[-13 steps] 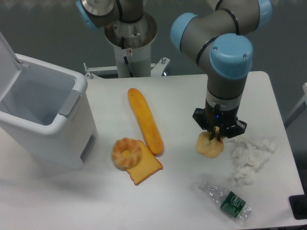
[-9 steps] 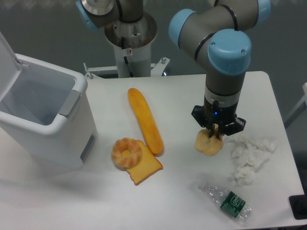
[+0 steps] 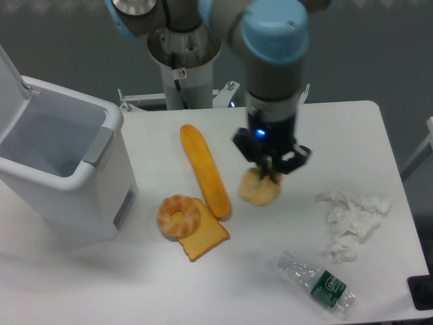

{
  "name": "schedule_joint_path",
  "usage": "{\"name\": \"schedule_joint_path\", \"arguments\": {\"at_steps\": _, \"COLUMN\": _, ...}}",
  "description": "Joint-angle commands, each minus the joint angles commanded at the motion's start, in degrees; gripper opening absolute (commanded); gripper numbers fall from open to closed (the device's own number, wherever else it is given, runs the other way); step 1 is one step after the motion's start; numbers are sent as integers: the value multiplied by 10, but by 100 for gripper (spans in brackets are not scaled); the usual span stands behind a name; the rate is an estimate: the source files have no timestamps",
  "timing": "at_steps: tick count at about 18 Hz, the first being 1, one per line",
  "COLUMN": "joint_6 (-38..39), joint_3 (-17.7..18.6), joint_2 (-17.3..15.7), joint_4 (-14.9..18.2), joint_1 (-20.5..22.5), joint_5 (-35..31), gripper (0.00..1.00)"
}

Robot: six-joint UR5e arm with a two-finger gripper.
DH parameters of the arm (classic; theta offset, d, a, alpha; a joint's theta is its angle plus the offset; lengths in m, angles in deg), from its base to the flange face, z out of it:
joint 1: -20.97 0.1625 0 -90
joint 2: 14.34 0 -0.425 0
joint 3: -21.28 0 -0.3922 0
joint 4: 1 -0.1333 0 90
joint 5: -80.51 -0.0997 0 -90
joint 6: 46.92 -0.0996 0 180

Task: Place the round bread in the trash can
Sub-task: 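Carry the held bread roll over the white trash bin opening, then open the gripper to drop the bread roll into the bin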

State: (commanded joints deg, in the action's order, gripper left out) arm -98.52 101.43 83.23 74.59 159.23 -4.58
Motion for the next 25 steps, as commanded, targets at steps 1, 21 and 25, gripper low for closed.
{"name": "schedule_joint_path", "arguments": {"at_steps": 1, "joint_6": 11, "joint_3": 6, "joint_2": -15, "joint_4": 0, "joint_1": -11, "joint_5": 11, "gripper": 0}}
{"name": "schedule_joint_path", "arguments": {"at_steps": 21, "joint_6": 152, "joint_3": 83, "joint_2": -99, "joint_4": 10, "joint_1": -216, "joint_5": 50, "gripper": 100}}
{"name": "schedule_joint_path", "arguments": {"at_steps": 25, "joint_6": 173, "joint_3": 80, "joint_2": -94, "joint_4": 12, "joint_1": -216, "joint_5": 84, "gripper": 100}}
